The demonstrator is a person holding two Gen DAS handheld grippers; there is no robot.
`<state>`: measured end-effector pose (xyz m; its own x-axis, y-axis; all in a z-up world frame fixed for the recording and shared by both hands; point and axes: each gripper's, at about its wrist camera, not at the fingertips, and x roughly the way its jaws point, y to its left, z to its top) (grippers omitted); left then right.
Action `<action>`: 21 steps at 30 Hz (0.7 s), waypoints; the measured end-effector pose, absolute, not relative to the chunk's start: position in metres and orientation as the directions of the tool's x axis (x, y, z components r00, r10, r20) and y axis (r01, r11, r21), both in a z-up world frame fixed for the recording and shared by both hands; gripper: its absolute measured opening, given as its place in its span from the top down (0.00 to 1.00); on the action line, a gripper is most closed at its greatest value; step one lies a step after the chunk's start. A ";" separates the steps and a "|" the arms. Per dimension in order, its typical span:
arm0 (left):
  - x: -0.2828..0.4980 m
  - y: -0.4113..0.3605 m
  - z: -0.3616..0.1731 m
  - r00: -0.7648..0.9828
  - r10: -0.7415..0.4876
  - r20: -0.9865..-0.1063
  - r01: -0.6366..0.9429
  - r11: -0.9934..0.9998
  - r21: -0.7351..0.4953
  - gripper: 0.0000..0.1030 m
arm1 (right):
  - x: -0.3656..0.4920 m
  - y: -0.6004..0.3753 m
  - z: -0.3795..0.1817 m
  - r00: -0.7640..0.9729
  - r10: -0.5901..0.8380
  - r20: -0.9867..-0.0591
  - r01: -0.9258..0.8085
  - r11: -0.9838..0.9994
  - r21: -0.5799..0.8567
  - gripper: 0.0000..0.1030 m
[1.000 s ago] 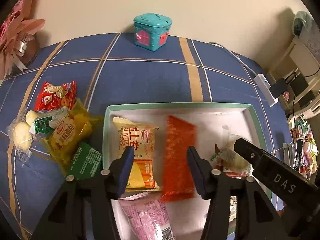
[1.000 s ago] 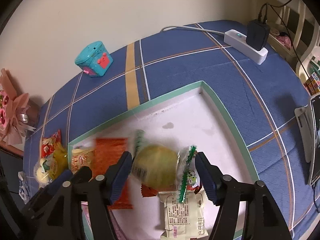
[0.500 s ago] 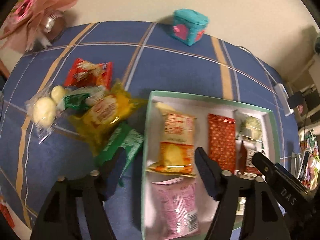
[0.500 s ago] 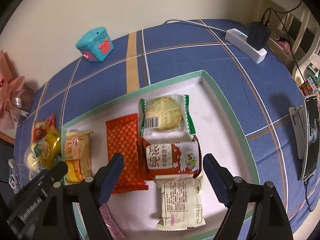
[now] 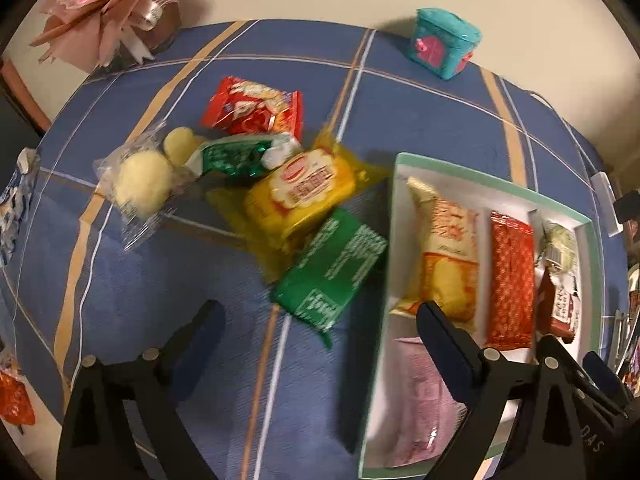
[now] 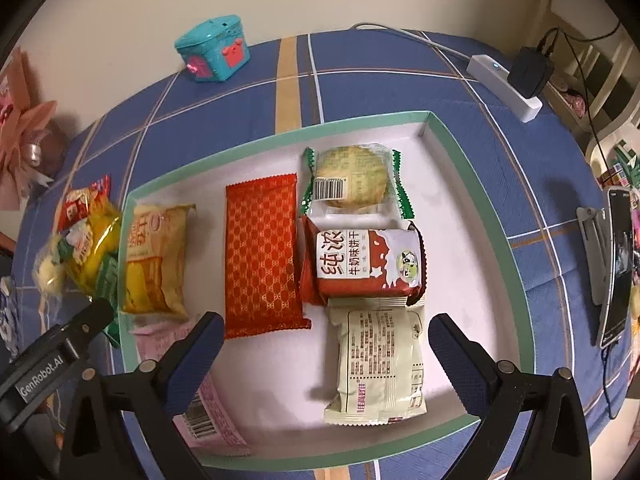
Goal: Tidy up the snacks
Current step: 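Move both tools back from the tray to the snack pile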
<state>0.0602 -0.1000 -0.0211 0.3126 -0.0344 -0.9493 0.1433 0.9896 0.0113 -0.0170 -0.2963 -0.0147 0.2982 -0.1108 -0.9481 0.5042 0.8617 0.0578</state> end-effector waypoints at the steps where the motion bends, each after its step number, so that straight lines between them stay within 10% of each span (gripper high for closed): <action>1: 0.060 -0.097 -0.021 0.312 -0.037 -0.949 0.137 0.991 0.006 0.04 | -0.018 -0.295 -0.014 0.300 -0.115 -0.947 0.501 0.864 0.053 0.00; 21: 0.067 -0.054 -0.003 0.351 -0.059 -0.935 0.096 0.995 -0.027 0.00 | -0.019 -0.250 -0.004 0.268 -0.180 -0.946 0.441 0.897 -0.046 0.00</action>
